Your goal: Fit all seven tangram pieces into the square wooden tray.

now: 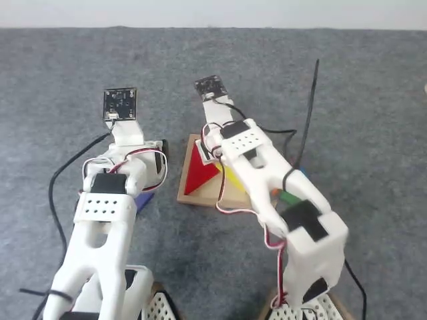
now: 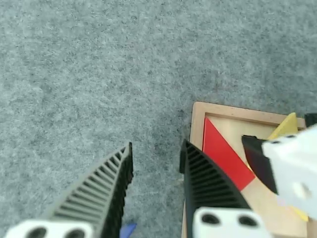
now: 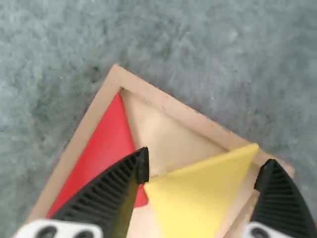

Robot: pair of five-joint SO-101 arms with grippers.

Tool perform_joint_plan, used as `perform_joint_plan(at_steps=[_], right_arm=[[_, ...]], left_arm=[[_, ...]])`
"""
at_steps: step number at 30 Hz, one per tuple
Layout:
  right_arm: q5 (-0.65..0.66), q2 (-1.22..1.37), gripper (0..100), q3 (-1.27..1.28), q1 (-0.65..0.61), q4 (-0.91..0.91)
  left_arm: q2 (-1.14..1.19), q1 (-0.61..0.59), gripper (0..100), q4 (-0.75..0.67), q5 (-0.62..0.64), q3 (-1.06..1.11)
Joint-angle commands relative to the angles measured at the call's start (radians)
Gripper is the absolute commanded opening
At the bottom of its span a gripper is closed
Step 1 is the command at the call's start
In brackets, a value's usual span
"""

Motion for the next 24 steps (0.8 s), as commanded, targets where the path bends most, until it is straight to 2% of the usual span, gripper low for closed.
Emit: perform_joint_plan(at_steps=[1,5,9,19,24], right_arm=[[-0.041,-0.173,35.0,0.068,0.031,0.005],[-0.040,-0.209,35.0,0.161,0.025,-0.050],[-0.041,-0.136,35.0,0.164,0.001,-0.084],[-0.038,0.035,35.0,0.015,-0.048,-0.079],[0.008,0.101,35.0,-0.075,-0.104,-0.079]], left_arm=[[-0.005,-0.005,16,-0.023,0.005,-0.012],[-0.005,0.012,16,-0.021,0.005,-0.010],[-0.005,0.032,16,-0.014,0.005,-0.004],[-0.005,0.031,16,-0.005,0.005,-0.008],[-0.006,0.023,16,-0.005,0.005,-0.012]])
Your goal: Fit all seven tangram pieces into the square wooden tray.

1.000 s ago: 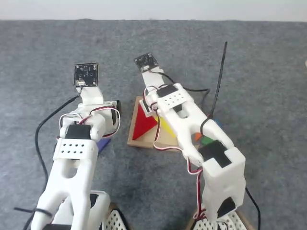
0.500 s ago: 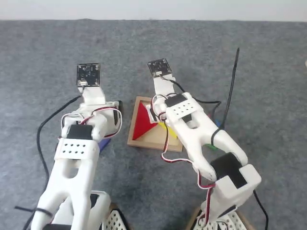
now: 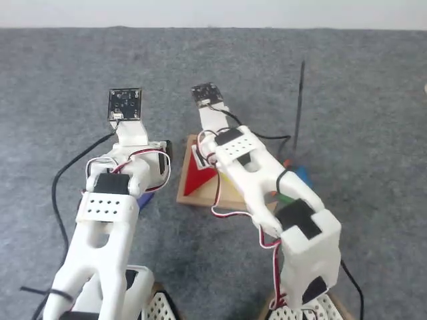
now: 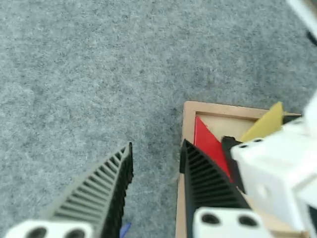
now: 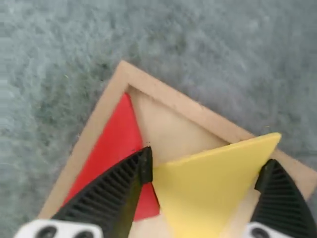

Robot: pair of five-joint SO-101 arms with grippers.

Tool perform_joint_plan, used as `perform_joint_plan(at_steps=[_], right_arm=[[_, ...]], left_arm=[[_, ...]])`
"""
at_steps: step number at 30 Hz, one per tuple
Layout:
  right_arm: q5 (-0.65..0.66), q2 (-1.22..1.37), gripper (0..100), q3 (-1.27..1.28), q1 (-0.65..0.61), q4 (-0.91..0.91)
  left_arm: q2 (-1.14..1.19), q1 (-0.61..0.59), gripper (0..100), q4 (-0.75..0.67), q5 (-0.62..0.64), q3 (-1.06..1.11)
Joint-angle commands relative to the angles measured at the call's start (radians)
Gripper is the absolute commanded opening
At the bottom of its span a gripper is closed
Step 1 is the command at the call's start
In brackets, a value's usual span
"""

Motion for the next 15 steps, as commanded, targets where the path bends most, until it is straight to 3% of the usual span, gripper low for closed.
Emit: perform_joint_plan(at_steps=[1,15], right_arm=[[0.032,0.031,35.0,-0.083,-0.053,-0.008],[0.037,0.074,35.0,-0.209,-0.108,0.030]], left_arm=[[-0.006,-0.003,16,-0.005,0.005,-0.012],[-0.014,-0.132,16,0.021,0.009,-0.064]])
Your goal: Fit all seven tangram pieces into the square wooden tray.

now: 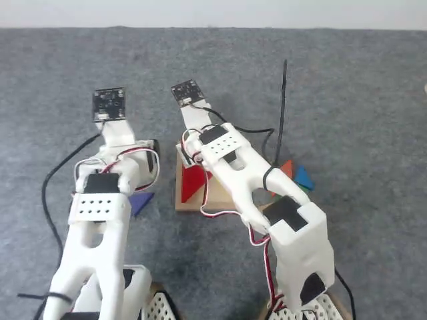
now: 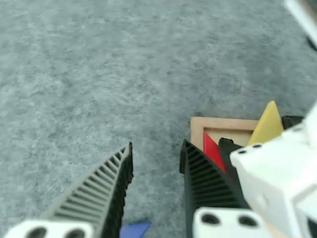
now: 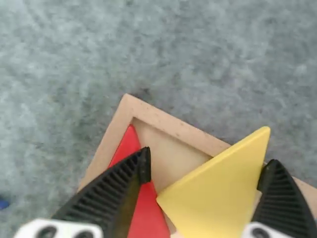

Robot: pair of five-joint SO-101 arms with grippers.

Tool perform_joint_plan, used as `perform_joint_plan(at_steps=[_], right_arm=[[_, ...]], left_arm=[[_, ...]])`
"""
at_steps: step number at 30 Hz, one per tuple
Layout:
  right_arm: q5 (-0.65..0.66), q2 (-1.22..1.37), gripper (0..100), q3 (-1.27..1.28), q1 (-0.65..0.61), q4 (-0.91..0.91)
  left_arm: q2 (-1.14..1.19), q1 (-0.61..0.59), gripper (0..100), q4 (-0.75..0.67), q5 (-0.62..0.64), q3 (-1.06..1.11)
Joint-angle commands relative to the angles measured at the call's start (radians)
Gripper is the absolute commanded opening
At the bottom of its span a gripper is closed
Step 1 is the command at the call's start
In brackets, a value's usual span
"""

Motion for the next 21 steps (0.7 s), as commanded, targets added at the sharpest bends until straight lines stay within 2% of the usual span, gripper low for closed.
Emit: perform_joint_plan(at_steps=[1,8,16,21], right_arm=[[0.014,-0.010,35.0,-0.072,-0.050,0.008],[0.035,-0.008,35.0,-0.169,-0.122,0.058],[0.029,-0.013,35.1,-0.150,-0.171,0.079],[-0.018,-0.094,35.0,-0.147,-0.116,0.097]], left_arm=[[-0.014,-0.049,16,0.009,0.009,-0.067],[-0.005,-0.209,16,0.071,0.009,-0.171],[-0.005,-0.318,16,0.072,0.009,-0.226],[-0.005,-0.327,16,0.072,0.009,-0.225]])
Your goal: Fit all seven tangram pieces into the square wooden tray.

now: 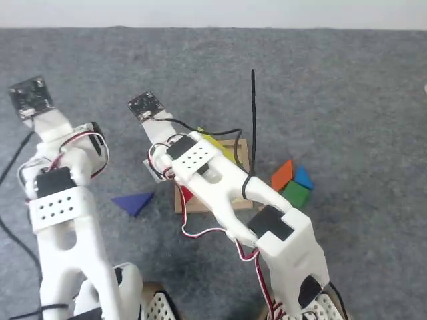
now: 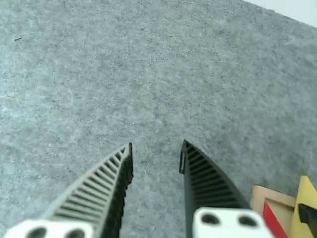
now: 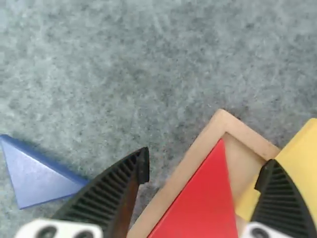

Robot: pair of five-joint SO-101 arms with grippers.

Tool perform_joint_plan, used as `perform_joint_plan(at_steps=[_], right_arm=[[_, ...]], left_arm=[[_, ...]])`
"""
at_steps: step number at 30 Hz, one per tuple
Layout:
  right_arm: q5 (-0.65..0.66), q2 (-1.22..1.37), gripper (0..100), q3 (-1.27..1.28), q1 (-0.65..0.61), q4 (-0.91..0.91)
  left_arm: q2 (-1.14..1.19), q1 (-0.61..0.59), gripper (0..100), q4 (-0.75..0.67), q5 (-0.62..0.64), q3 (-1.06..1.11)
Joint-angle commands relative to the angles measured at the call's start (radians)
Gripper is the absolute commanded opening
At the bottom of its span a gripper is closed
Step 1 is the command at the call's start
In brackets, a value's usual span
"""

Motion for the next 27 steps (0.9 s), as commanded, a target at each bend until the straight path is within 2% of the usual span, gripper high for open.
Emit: perform_joint_plan(at_steps=[1,7,12,20,27], right_arm=[[-0.055,-0.120,35.0,-0.038,0.061,0.031],[-0.218,-0.142,35.0,-0.038,0.176,0.005],[-0.218,-0.142,35.0,-0.035,0.223,0.012],[-0.173,-0.122,35.0,0.043,0.165,-0.125],[-0.160,-0.027,35.0,0.002,0.171,-0.124]], left_arm=[[-0.005,-0.011,16,0.006,0.009,-0.045],[-0.005,-0.011,16,0.006,0.009,-0.038],[-0.005,-0.006,16,0.003,0.008,-0.024],[-0.005,-0.005,16,0.005,0.006,-0.024],[-0.005,-0.005,16,0.005,0.006,-0.024]])
